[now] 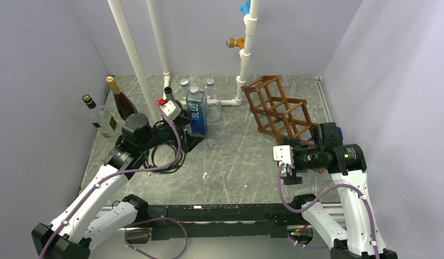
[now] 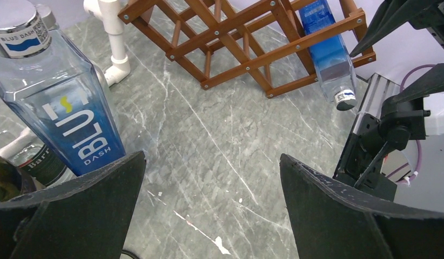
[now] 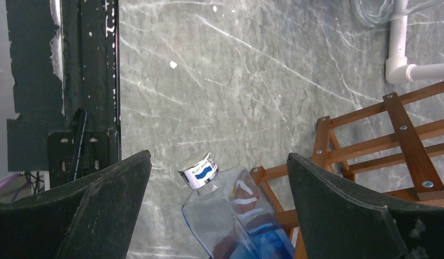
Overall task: Take the wine bottle off the wine rack
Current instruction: Pick up the wine bottle from the wine rack.
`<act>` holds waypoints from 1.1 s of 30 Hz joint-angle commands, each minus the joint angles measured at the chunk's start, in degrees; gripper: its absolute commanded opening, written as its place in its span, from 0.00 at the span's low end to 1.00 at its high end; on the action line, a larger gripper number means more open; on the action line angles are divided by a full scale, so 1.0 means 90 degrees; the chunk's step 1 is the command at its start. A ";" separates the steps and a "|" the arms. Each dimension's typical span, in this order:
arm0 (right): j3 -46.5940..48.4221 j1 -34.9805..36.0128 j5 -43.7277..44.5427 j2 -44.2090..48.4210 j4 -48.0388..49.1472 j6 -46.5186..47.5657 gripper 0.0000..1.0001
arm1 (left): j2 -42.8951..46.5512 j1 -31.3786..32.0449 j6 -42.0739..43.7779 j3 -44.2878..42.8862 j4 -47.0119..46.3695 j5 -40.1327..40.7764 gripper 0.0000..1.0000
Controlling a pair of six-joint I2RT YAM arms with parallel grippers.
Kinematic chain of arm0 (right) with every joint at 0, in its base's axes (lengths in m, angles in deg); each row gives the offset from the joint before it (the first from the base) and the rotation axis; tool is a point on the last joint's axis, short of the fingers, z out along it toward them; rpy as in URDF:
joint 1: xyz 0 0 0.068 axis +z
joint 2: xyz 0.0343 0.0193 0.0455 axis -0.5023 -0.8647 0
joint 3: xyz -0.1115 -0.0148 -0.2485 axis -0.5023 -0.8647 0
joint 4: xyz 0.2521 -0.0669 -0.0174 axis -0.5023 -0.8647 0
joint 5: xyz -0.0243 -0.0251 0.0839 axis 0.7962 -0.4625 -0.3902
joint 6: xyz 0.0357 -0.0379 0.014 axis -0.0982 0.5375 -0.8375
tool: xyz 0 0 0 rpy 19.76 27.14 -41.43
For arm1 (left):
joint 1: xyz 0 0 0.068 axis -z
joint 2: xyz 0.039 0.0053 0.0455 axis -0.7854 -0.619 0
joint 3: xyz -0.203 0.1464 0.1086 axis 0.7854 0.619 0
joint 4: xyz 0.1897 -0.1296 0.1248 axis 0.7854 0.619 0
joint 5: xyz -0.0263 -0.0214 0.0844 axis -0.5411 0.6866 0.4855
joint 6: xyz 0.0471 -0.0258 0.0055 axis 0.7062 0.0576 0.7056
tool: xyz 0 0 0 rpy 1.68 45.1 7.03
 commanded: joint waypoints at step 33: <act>-0.1518 -0.0016 0.2789 0.0763 0.0568 0.2744 1.00 | -0.0148 -0.0033 0.0089 -0.0099 -0.0115 -0.0474 1.00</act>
